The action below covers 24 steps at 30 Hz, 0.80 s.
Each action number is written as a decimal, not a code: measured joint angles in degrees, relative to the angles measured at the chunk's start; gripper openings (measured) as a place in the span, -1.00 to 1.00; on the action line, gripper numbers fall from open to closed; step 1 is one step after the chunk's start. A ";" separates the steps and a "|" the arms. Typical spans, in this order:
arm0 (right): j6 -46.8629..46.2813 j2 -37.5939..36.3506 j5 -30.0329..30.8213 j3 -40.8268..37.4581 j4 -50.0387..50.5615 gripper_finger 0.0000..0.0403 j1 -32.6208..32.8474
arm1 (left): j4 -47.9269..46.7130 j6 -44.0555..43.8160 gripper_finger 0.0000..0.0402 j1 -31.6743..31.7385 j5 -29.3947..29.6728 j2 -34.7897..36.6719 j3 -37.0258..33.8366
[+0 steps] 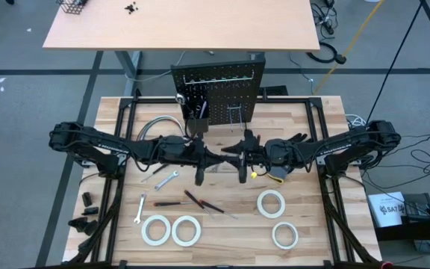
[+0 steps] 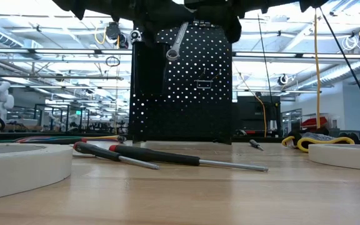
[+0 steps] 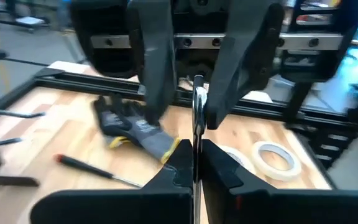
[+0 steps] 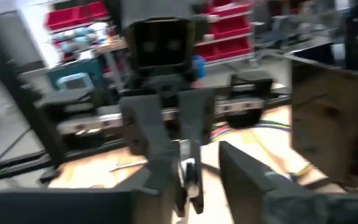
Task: Hang tools onto peg board
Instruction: Put the wrench into the peg board
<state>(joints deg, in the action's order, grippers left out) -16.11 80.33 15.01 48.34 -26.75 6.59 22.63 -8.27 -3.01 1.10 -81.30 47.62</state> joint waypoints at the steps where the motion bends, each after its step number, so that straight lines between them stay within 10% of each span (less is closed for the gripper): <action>1: -0.09 -0.12 1.48 0.00 -0.01 -0.33 0.00 | -0.56 -0.04 -0.97 -0.01 1.67 0.28 0.00; 8: 2.11 -4.24 3.77 0.04 0.91 0.04 -0.02 | -4.88 0.34 -0.98 0.04 12.56 5.66 -0.04; 18: 3.20 -7.24 8.90 0.04 7.18 0.01 -0.02 | -1.04 10.97 -0.98 0.55 34.52 16.87 -0.04; 24: 3.25 -7.03 8.94 0.04 8.25 0.01 -0.18 | 3.65 13.29 -0.98 4.90 36.51 16.47 -0.02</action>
<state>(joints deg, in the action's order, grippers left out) -12.86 73.30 23.94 48.38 -18.50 6.41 26.28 5.01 1.89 37.61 -64.83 47.59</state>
